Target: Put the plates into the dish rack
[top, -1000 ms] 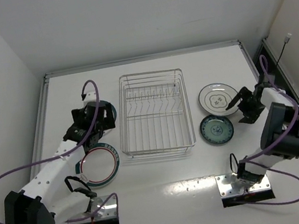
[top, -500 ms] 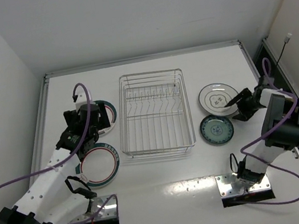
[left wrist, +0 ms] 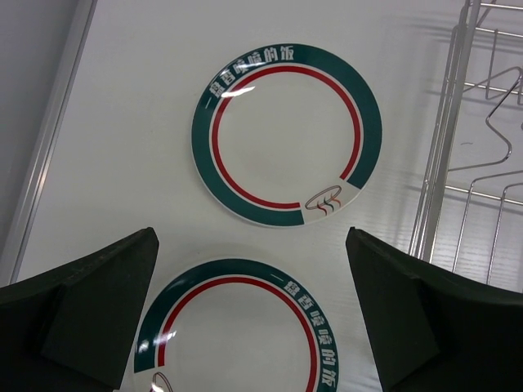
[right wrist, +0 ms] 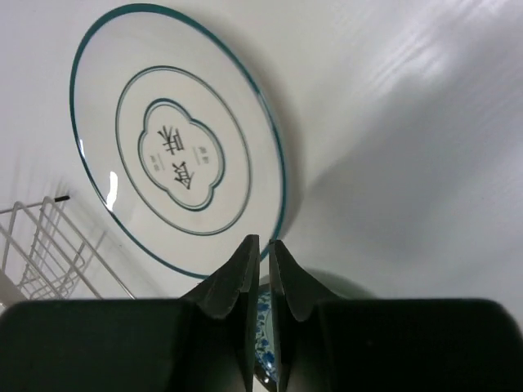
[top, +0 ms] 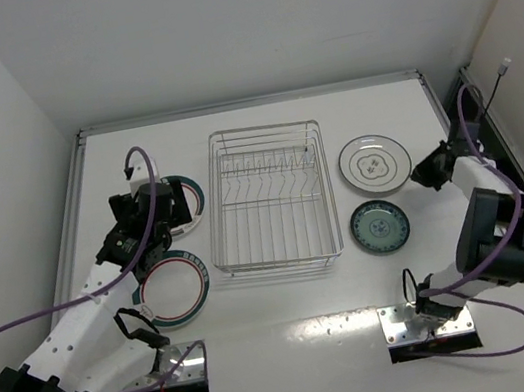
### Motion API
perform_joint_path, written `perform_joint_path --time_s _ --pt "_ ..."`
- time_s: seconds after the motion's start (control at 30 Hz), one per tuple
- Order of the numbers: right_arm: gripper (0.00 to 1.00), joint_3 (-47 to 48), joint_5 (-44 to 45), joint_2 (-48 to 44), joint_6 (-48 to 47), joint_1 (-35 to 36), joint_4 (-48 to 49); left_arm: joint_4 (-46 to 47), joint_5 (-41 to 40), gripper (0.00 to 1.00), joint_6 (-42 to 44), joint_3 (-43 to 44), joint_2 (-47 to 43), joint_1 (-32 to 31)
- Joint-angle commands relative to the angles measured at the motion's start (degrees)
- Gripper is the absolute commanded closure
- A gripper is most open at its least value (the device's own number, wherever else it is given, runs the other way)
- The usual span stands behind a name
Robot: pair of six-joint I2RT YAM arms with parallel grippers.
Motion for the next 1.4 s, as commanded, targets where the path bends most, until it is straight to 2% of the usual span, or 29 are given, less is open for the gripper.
perform_joint_path --time_s 0.0,0.07,0.13,0.27,0.57,0.63,0.7,0.73,0.77,0.8,0.83,1.0,1.03,1.17,1.37 --pt "0.91 0.7 3.5 -1.1 -1.0 1.5 3.0 0.9 -0.7 0.00 -0.6 1.2 -2.0 0.5" --pt "0.72 0.7 1.1 2.0 -0.4 1.5 3.7 0.9 -0.2 0.00 -0.6 1.2 -2.0 0.5" --pt "0.60 1.2 -0.4 4.7 -0.4 1.5 4.4 0.9 0.3 0.00 -0.6 1.2 -1.4 0.5" --pt "0.60 3.3 -1.0 11.0 0.1 2.0 5.0 0.9 0.3 0.00 -0.6 1.2 -1.4 0.5" --pt "0.60 8.6 -1.6 17.6 4.4 5.9 6.2 0.9 -0.2 0.00 -0.6 1.2 -0.9 0.5" --pt "0.63 9.9 -1.6 19.2 5.1 6.4 5.7 0.9 -0.2 0.00 -0.6 1.2 -0.9 0.5" --pt "0.72 11.0 -2.9 21.5 5.6 6.4 5.7 0.9 -0.2 0.00 -0.6 1.2 -0.9 0.5" --pt "0.77 11.0 -2.9 22.0 5.6 6.4 5.7 0.9 -0.2 0.00 -0.6 1.2 -0.9 0.5" --pt "0.92 11.0 -3.5 22.0 6.1 6.4 5.7 0.9 -0.2 0.00 -0.6 1.2 -0.9 0.5" --pt "0.98 10.5 -3.5 22.0 6.1 6.4 6.3 0.9 -0.2 0.00 -0.6 1.2 -0.9 0.5" --pt "1.00 9.8 -3.5 22.0 6.1 6.4 6.3 0.9 -0.2 0.00 -0.6 1.2 -0.9 0.5" --pt "1.00 7.0 2.4 11.3 5.5 8.3 6.9 0.9 -0.2 0.00 -0.6 1.2 -0.9 0.5" --pt "1.00 7.0 4.3 6.4 5.5 9.3 6.0 0.9 -0.2 0.00 -0.6 1.2 -0.9 0.5" --pt "1.00 11.3 12.1 -2.4 5.5 13.9 1.7 0.9 -0.2 0.00 -0.6 1.2 -1.4 0.5" --pt "1.00 22.2 18.8 -6.3 2.9 22.1 -2.9 0.9 0.9 0.00 -0.6 1.2 -0.2 0.5"
